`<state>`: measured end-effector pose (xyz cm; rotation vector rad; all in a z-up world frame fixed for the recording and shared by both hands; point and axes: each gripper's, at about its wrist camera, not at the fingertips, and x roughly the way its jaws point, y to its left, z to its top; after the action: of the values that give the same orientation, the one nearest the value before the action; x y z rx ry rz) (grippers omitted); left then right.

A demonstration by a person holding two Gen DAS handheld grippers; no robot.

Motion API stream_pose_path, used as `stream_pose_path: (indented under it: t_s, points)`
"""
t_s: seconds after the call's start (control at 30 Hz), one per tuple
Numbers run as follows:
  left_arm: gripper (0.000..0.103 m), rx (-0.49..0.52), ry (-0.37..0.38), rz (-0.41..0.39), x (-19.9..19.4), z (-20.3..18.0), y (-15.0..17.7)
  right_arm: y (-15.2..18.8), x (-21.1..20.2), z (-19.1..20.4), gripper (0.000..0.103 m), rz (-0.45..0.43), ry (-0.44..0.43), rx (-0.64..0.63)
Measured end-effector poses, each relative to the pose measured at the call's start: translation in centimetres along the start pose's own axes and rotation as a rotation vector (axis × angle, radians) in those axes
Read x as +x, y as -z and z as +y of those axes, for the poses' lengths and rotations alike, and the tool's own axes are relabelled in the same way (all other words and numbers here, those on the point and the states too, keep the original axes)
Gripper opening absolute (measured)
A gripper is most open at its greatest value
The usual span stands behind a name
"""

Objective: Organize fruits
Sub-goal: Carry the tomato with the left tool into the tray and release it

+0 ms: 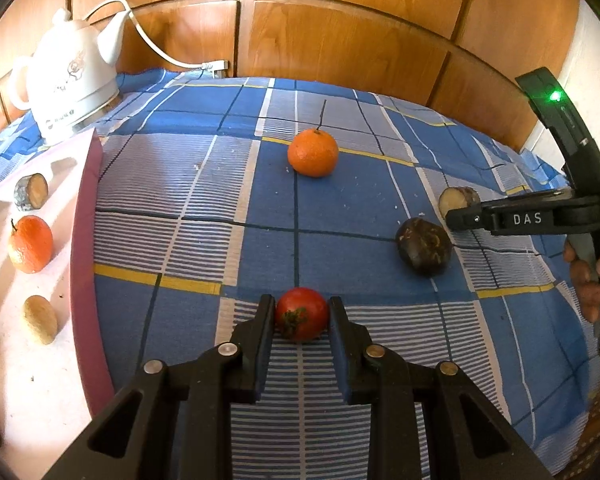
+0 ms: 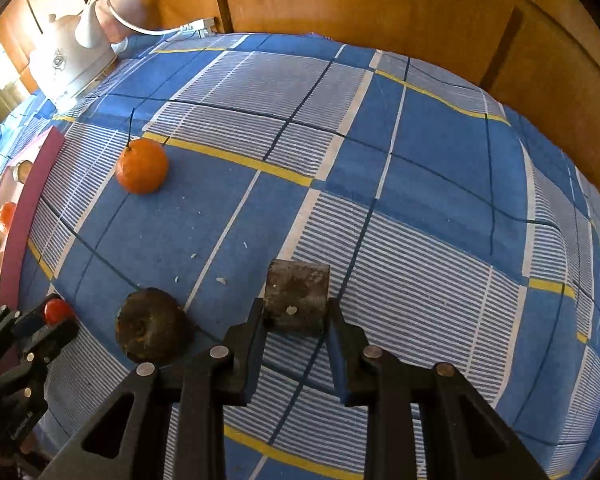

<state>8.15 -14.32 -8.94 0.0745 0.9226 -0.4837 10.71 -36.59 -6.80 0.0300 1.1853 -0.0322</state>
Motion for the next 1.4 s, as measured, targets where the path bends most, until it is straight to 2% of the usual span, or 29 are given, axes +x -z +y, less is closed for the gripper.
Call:
stream_pose_path:
  t_s: [0.33, 0.63, 1.0, 1.4]
  points:
    - [0.026, 0.002, -0.011, 0.0, 0.0, -0.2, 0.0, -1.1, 0.2, -0.7, 0.028, 0.008, -0.012, 0.013]
    - [0.025, -0.011, -0.029, 0.011, -0.9, -0.1, 0.1, -1.4, 0.4, 0.8, 0.028, 0.015, 0.019, -0.022]
    - [0.025, -0.004, -0.031, -0.062, -4.5, -0.5, -0.8, -1.5, 0.6, 1.5, 0.028, 0.012, 0.024, -0.029]
    - [0.025, -0.033, -0.049, -0.101, -6.8, 0.4, -1.1, -1.1, 1.1, 1.9, 0.028, 0.004, 0.036, -0.049]
